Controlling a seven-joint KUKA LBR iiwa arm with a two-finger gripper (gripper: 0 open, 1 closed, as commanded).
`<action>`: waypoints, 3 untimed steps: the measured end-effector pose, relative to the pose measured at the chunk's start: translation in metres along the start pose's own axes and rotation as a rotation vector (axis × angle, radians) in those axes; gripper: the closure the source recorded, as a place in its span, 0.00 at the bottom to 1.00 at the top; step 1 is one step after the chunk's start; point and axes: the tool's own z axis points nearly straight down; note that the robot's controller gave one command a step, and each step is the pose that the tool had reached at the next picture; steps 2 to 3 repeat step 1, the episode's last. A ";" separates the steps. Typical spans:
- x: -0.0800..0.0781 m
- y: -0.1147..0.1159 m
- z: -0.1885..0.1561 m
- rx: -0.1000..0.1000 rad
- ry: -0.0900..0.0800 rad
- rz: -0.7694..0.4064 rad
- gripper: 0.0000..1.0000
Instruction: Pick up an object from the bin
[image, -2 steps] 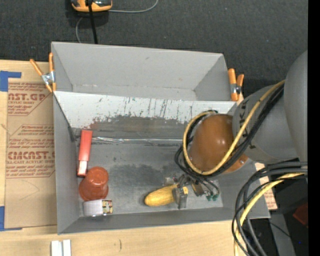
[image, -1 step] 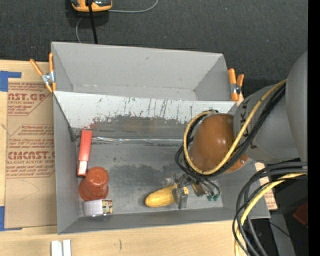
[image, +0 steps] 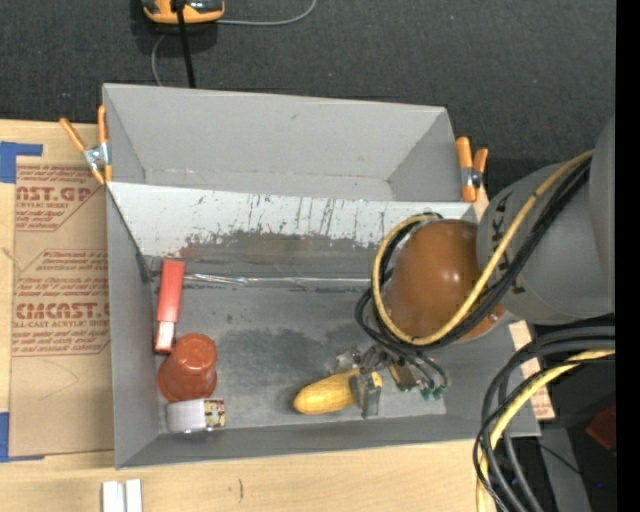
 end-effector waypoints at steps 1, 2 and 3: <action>-0.004 -0.001 -0.064 0.003 -0.014 0.001 1.00; -0.004 -0.001 -0.064 0.003 -0.014 0.001 1.00; -0.004 -0.001 -0.064 0.003 -0.014 0.001 1.00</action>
Offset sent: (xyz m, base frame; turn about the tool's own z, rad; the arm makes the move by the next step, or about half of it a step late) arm -0.0002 -0.0001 0.0494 0.0000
